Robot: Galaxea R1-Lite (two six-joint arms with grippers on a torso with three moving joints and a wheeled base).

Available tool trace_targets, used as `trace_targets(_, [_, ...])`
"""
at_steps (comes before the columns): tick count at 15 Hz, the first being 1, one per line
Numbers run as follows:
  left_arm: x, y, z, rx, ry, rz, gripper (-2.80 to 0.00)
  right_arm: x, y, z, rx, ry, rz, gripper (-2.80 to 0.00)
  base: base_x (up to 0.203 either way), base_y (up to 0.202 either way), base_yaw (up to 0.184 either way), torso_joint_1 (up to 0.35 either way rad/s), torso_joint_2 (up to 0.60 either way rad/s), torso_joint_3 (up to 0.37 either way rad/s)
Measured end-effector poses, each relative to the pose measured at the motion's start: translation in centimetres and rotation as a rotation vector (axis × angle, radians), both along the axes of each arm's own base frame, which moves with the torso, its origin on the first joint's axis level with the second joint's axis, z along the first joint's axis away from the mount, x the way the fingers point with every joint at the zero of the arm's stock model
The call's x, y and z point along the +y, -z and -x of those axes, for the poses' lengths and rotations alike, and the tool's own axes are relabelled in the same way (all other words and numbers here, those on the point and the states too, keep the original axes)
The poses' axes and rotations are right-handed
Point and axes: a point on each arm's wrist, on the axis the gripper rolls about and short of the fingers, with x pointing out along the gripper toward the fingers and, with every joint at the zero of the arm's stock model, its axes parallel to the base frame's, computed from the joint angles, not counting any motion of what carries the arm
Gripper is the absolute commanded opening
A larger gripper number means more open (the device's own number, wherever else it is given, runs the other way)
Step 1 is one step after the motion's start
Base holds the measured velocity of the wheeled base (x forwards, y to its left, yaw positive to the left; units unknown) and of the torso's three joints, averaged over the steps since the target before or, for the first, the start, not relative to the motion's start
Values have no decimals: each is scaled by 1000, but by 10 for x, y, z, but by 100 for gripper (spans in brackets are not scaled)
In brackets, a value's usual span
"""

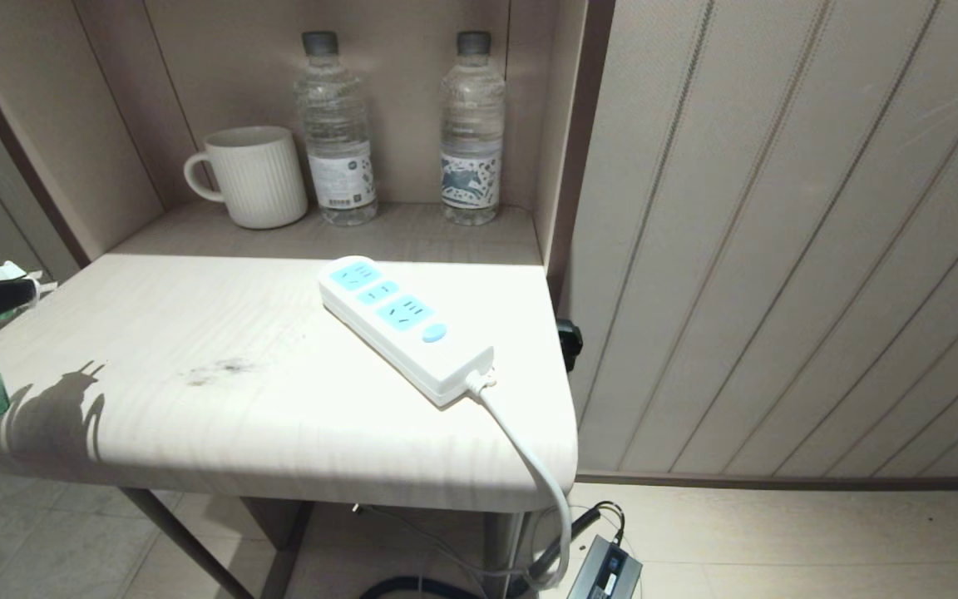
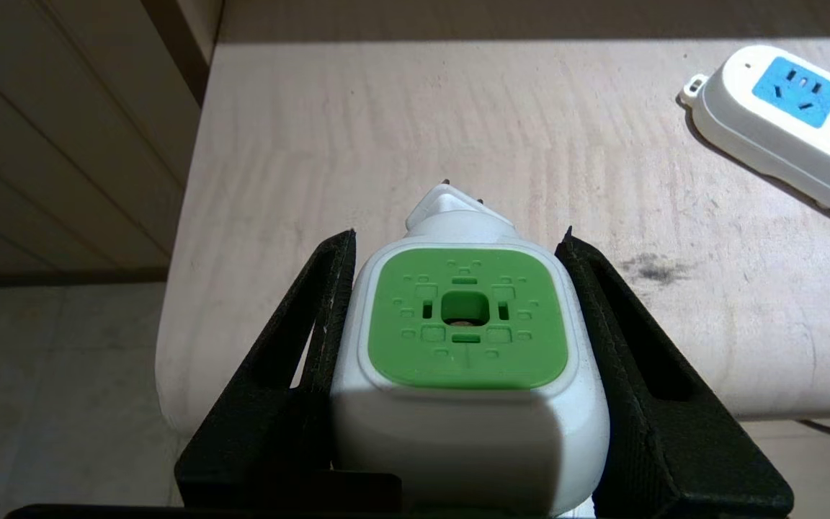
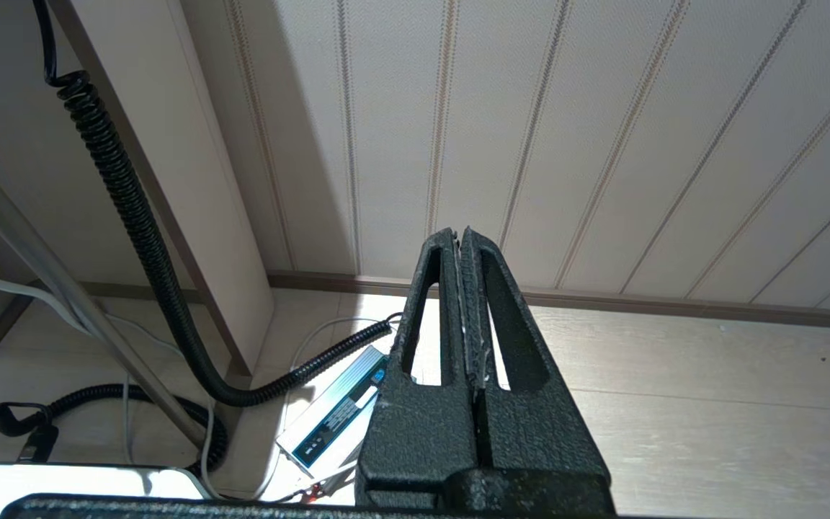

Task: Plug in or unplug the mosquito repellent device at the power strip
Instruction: Insert the plug into the socket

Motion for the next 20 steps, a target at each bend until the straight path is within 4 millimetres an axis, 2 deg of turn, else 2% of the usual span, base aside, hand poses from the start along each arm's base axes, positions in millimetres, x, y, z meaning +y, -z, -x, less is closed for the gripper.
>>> trace_targets(7, [0,-3,1,10,-14,12,-280,0,0,0,1,2,-5,-280,0,0,0,3,-13,-10])
trace_targets(10, [1,-1,2,29,-15,16,-280,0,0,0,1,3,-4,-280,0,0,0,67,-213,-233])
trace_targets(16, [0,14,1,146,-3,-4,-280,0,0,0,0,2,-4,-280,0,0,0,148,-494,-298])
trace_targets(20, [0,15,4,152,0,-4,-280,0,0,0,1,2,-4,-280,0,0,0,182,-467,-279])
